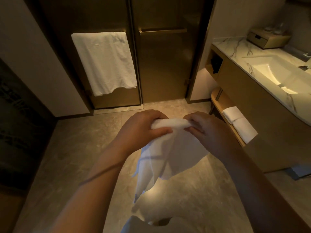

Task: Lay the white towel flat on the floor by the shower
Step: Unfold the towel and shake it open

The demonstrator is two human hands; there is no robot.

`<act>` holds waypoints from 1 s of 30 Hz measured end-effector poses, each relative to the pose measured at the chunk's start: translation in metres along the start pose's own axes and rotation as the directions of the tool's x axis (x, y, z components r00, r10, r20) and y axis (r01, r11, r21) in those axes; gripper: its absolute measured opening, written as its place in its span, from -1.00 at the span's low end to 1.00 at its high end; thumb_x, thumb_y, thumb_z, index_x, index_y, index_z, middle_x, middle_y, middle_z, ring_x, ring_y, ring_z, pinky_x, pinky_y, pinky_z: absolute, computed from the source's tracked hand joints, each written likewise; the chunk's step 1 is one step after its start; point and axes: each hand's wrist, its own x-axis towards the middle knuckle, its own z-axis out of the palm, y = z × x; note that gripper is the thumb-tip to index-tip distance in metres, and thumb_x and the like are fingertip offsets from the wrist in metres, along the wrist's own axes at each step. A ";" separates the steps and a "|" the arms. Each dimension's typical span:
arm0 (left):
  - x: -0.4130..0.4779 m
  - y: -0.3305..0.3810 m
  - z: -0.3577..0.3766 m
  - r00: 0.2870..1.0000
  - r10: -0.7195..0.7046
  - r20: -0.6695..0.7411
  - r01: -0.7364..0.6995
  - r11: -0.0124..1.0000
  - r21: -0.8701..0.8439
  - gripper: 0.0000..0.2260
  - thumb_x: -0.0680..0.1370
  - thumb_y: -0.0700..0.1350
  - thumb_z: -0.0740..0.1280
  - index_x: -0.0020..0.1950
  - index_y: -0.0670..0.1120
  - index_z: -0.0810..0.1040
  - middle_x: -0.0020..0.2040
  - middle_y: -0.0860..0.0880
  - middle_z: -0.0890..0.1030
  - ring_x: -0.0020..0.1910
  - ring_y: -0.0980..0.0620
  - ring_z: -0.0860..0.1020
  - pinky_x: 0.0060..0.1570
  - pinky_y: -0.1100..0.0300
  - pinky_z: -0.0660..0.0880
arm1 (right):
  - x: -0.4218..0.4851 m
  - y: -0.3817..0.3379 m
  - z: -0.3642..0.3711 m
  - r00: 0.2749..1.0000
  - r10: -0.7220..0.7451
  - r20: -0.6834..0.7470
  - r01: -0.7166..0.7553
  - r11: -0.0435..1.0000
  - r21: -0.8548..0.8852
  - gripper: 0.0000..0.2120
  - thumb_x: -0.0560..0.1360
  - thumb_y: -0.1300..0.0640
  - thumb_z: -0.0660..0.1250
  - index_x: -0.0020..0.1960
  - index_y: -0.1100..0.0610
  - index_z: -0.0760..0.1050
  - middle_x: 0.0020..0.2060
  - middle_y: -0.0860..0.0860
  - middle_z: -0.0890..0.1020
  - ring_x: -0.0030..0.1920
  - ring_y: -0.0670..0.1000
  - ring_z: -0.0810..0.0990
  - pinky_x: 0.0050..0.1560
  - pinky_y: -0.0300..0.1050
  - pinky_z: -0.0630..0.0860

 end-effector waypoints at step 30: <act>-0.024 -0.012 0.006 0.981 -0.194 -0.016 0.156 0.834 -0.529 -0.73 0.53 -0.01 0.18 -0.01 0.01 0.67 -0.10 0.04 0.69 -0.07 0.04 0.63 -0.02 -0.06 0.58 | -0.013 -0.059 0.070 0.944 0.242 -0.224 -0.113 0.875 0.470 -0.64 0.38 -0.24 0.36 0.11 -0.17 0.45 -0.02 -0.39 0.53 0.00 -0.32 0.54 -0.08 -0.48 0.46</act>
